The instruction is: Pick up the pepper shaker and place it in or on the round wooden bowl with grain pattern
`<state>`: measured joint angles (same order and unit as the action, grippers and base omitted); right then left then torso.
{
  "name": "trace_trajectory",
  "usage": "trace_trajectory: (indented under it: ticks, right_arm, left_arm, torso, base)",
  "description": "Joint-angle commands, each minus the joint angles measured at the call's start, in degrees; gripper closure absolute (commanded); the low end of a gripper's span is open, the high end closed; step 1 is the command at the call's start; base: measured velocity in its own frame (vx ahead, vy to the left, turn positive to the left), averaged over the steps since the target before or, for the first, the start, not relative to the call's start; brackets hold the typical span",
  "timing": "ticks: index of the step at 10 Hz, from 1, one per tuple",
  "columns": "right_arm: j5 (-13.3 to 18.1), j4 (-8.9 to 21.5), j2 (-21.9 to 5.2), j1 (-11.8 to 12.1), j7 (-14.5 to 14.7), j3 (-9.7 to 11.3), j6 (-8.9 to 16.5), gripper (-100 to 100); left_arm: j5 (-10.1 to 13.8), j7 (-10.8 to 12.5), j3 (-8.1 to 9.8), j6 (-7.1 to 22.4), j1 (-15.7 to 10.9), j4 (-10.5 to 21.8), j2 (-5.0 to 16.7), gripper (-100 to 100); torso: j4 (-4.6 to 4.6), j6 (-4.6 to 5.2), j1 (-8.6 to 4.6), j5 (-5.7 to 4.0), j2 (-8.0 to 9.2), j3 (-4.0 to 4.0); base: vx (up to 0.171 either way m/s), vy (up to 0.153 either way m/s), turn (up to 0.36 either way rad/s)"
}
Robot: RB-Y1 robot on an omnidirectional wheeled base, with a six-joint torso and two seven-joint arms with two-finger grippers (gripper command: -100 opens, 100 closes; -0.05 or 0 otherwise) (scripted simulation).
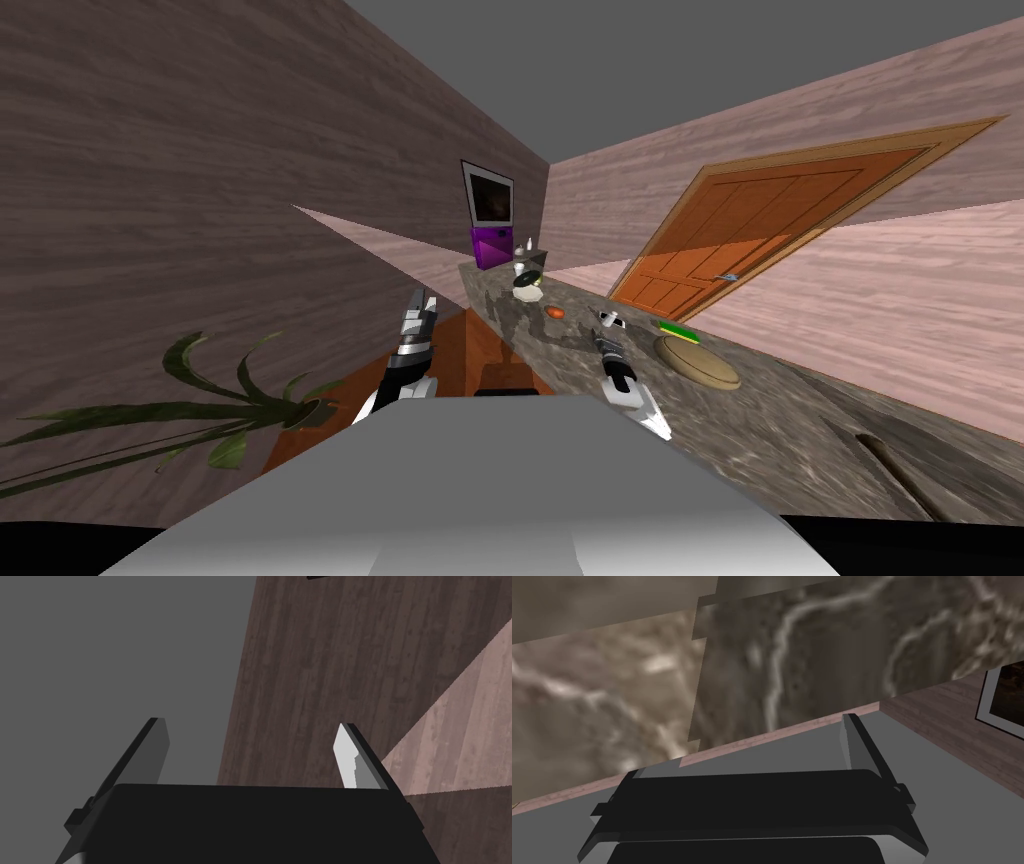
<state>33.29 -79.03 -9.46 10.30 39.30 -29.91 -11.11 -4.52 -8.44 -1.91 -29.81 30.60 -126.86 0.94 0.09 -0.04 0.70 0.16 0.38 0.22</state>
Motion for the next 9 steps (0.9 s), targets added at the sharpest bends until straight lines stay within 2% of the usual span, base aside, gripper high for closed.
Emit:
trace_trajectory:
  ticks: [1, 2, 4, 7, 8, 9]
  right_arm:
    - [0.2, 0.6, -1.3, -0.4, 0.8, 1.3, 0.8, -100]
    - [0.2, 0.6, -1.3, -0.4, 0.8, 1.3, 0.8, -100]
    - [1.5, 0.9, -2.5, -1.1, 1.2, 3.0, 0.6, -100]
    - [4.2, 1.3, -4.5, -2.6, 1.7, 6.1, -0.1, -100]
    - [4.8, 1.4, -4.9, -2.9, 1.8, 6.7, -0.3, -100]
    - [4.3, 1.3, -4.9, -2.6, 1.5, 6.4, -0.1, -100]
  left_arm:
    - [0.0, 0.0, 0.00, 0.0, 0.0, 0.0, 0.0, 0]
    - [0.0, 0.0, 0.02, 0.0, 0.0, 0.0, 0.0, 0]
    - [0.0, 0.0, 0.04, 0.0, 0.0, 0.0, 0.0, 0]
    - [0.0, 0.0, 0.04, 0.0, 0.0, 0.0, 0.0, 0]
    - [0.0, 0.0, 0.04, 0.0, 0.0, 0.0, 0.0, 0]
    - [0.0, 0.0, 0.04, 0.0, 0.0, 0.0, 0.0, 0]
  torso:
    - [0.00, 0.00, 0.00, 0.00, 0.00, 0.00]
    - [-0.03, 0.01, -0.74, -0.12, -0.22, -0.11]
    - [-0.12, 0.02, -1.43, -0.30, -0.58, -0.33]
    - [-0.15, 0.03, -1.47, -0.33, -0.67, -0.39]
    - [-0.14, 0.01, -1.37, -0.30, -0.66, -0.38]
    - [-0.15, 0.01, -1.40, -0.31, -0.69, -0.40]
  base:
    - [-0.007, -0.034, -0.004]
    - [0.033, -0.143, 0.002]
    - [0.086, -0.185, -0.049]
    - [0.087, -0.177, -0.065]
    - [0.097, -0.168, -0.039]
    - [0.046, -0.081, 0.008]
